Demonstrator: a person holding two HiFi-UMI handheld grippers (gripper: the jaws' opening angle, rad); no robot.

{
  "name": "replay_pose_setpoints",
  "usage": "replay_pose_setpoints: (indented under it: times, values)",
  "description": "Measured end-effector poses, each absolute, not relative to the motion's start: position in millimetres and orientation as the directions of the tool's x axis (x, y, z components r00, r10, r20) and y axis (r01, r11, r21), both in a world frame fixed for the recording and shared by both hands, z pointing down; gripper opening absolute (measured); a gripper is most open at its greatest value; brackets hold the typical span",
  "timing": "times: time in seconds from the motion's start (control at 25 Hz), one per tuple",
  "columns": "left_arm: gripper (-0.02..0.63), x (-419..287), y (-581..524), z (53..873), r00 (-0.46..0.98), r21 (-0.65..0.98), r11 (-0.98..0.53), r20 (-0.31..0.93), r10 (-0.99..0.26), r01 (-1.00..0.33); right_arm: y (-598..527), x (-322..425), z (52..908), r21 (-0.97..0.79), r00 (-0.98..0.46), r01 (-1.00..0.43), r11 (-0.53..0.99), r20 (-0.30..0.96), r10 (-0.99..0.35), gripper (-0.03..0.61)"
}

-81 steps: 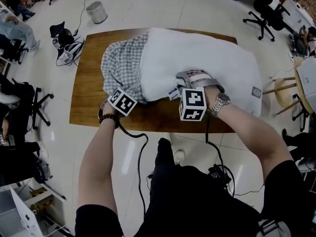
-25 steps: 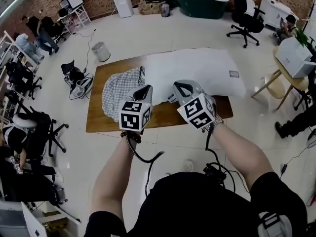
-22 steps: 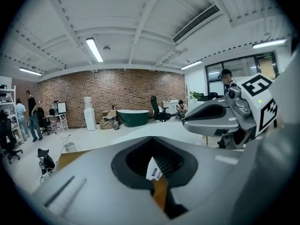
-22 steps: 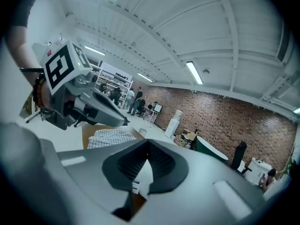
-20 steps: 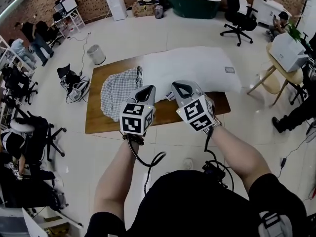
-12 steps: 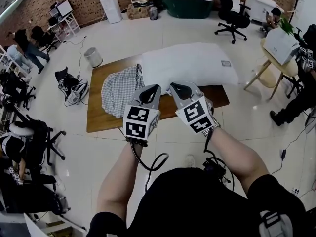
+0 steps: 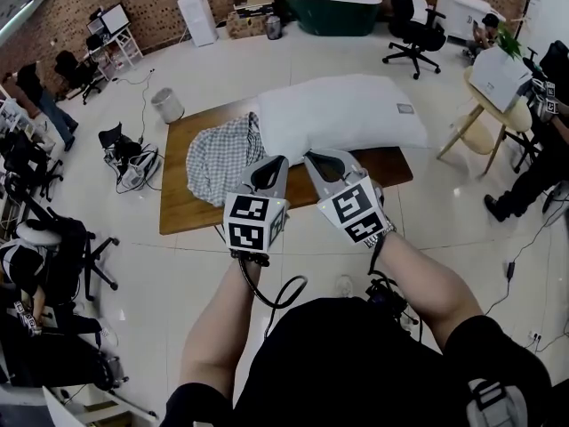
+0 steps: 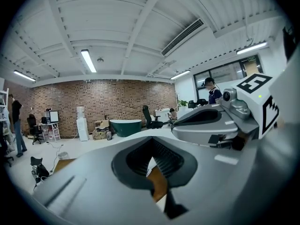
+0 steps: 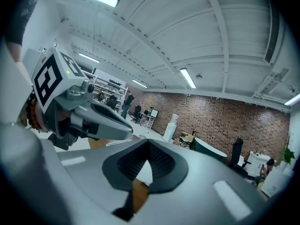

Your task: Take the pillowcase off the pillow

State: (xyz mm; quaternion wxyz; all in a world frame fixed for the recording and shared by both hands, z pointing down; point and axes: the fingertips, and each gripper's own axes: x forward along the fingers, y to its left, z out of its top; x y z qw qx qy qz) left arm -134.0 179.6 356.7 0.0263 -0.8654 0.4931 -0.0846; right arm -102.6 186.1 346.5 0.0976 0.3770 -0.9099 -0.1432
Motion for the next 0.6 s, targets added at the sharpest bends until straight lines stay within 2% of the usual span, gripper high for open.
replay_pose_setpoints:
  times: [0.6]
  values:
    - [0.003,-147,189,351,0.492,-0.129,-0.503,0.113,-0.863,-0.854,199,-121,334,0.347,-0.708,-0.646,0.68,0.06,-0.703,0.0]
